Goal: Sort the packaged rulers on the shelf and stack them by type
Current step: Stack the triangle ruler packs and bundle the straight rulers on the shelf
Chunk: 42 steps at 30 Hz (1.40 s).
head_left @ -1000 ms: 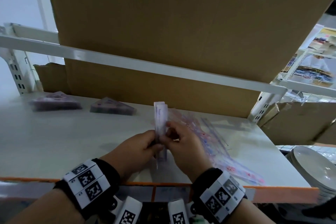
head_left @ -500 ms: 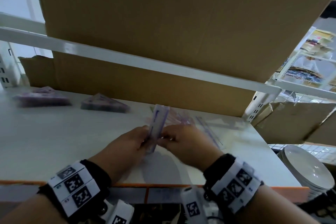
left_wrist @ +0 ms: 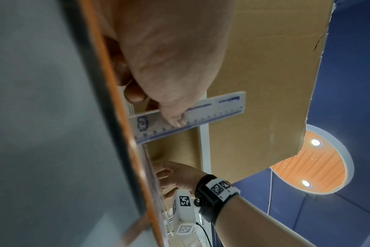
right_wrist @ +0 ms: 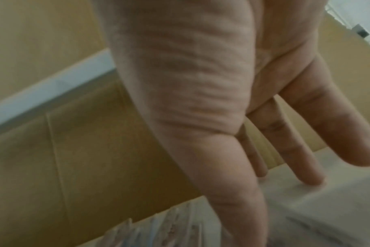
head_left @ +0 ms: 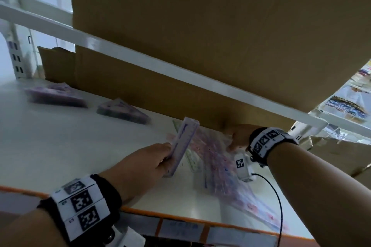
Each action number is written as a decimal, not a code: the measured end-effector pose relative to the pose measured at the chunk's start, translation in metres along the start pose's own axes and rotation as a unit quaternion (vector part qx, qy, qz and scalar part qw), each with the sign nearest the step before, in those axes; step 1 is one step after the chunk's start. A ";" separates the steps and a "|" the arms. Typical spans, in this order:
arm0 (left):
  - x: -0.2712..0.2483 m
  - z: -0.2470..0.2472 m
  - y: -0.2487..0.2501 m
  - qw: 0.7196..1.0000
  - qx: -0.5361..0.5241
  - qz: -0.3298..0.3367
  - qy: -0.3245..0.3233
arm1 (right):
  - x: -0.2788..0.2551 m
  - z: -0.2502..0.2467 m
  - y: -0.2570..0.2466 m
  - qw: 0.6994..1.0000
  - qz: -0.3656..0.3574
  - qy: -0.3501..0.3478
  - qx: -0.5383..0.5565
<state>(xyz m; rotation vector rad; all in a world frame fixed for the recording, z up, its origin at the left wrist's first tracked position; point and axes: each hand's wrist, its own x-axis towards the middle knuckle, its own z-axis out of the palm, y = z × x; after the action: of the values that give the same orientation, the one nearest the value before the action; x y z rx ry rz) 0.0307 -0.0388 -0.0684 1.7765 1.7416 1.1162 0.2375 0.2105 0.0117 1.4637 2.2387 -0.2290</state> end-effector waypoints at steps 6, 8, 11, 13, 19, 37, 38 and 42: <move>0.000 0.000 0.002 1.000 0.008 -0.002 0.010 | 0.021 0.002 0.002 0.999 0.000 -0.025 -0.042; 0.000 0.000 0.003 1.000 0.005 -0.005 0.012 | 0.026 0.003 0.005 0.998 0.013 -0.062 -0.023; 0.001 -0.001 0.005 1.000 -0.013 -0.012 0.007 | 0.027 0.006 0.020 0.995 0.048 -0.070 0.052; 0.000 -0.002 0.006 1.000 -0.024 -0.013 0.003 | 0.023 0.011 0.033 0.992 0.071 -0.041 0.096; -0.001 -0.001 0.006 0.999 -0.026 -0.028 -0.002 | 0.001 0.042 0.099 0.977 0.177 0.088 0.085; 0.001 0.001 0.000 0.997 -0.018 -0.058 -0.037 | -0.047 0.091 0.201 0.825 0.354 0.167 0.408; 0.001 0.000 0.000 0.997 -0.023 -0.058 -0.037 | -0.049 0.089 0.205 0.810 0.336 0.189 0.441; 0.000 0.000 0.001 0.997 -0.034 -0.056 -0.042 | -0.058 0.070 0.201 0.735 0.256 0.267 0.568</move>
<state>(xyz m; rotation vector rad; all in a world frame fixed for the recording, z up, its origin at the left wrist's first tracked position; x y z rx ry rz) 0.0308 -0.0387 -0.0676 1.6392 1.7105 1.0276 0.4572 0.2210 -0.0025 3.0290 1.9196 -1.3038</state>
